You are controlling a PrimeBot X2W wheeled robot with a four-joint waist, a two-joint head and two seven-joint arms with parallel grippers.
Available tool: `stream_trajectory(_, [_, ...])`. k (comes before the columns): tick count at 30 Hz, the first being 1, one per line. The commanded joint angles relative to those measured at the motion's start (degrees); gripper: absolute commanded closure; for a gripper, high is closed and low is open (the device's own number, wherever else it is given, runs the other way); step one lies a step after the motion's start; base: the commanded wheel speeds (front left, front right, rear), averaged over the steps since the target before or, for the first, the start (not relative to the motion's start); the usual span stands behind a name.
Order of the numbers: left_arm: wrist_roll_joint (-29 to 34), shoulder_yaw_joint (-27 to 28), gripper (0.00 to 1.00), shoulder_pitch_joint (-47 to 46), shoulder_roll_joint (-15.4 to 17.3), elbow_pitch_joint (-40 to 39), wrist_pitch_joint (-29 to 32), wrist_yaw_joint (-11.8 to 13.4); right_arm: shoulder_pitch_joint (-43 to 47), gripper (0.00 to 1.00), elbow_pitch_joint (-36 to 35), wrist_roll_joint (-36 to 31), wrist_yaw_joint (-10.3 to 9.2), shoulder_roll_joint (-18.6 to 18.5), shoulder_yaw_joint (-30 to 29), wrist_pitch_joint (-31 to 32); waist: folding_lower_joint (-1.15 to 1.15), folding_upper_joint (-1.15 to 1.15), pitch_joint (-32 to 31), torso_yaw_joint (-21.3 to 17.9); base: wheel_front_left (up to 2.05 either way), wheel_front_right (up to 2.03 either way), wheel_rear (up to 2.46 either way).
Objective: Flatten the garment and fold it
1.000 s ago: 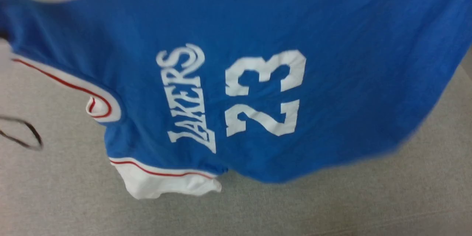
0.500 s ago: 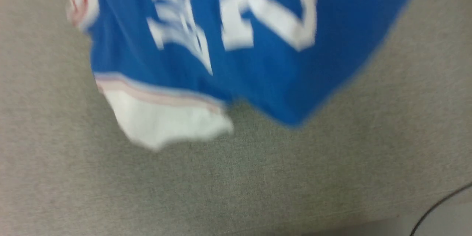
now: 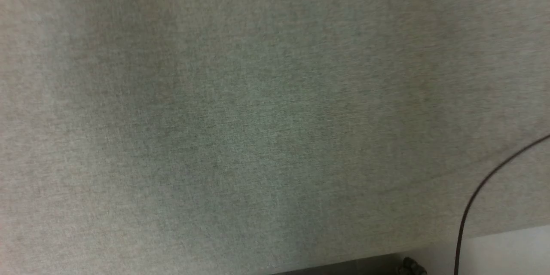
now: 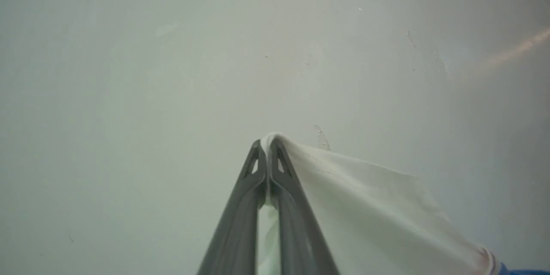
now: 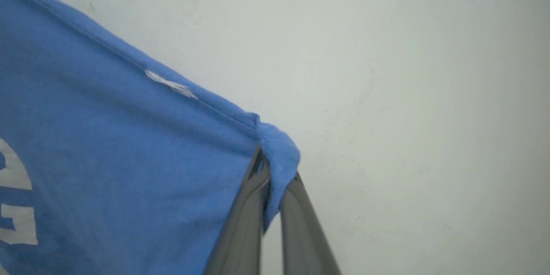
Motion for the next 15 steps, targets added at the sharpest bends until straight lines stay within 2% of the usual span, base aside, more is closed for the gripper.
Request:
stream_trajectory(1, [0.84, -0.57, 1.00, -0.33, -0.65, 1.14, -1.31, -1.03, -0.32, 1.00, 2.26, -0.51, -0.13, 0.15, 0.20, -1.72, -0.01, 0.00, 3.22, 1.92, 0.00, 0.00, 0.00])
stream_trajectory(7, [0.63, -2.31, 1.00, 6.06, -2.30, 4.90, -2.76, -2.69, 2.12, 1.00, 8.86, 0.06, -0.13, 1.56, 2.49, -6.06, -0.01, 0.00, 3.44, 3.87, 0.00, 0.00, 0.00])
stream_trajectory(11, [-0.01, -3.21, 1.00, 16.62, -3.43, 4.90, -3.24, -3.03, 7.75, 1.00, 12.88, 1.41, -0.13, 3.27, 4.12, -9.18, -0.01, 0.00, 1.51, 4.95, 0.00, 0.00, 0.00])
stream_trajectory(12, [-0.01, -3.21, 1.00, 16.62, -3.43, 4.90, -3.24, -3.03, 7.75, 1.00, 12.88, 1.41, -0.13, 3.27, 4.12, -9.18, -0.01, 0.00, 1.51, 4.95, 0.00, 0.00, 0.00])
stream_trajectory(15, [-0.44, -4.31, 1.00, 27.28, -5.05, 2.65, -3.40, -2.22, 13.76, 1.00, 15.72, 0.25, -0.13, 3.58, 6.04, -11.54, -0.01, 0.00, -1.52, 6.16, 0.00, 0.00, 0.00])
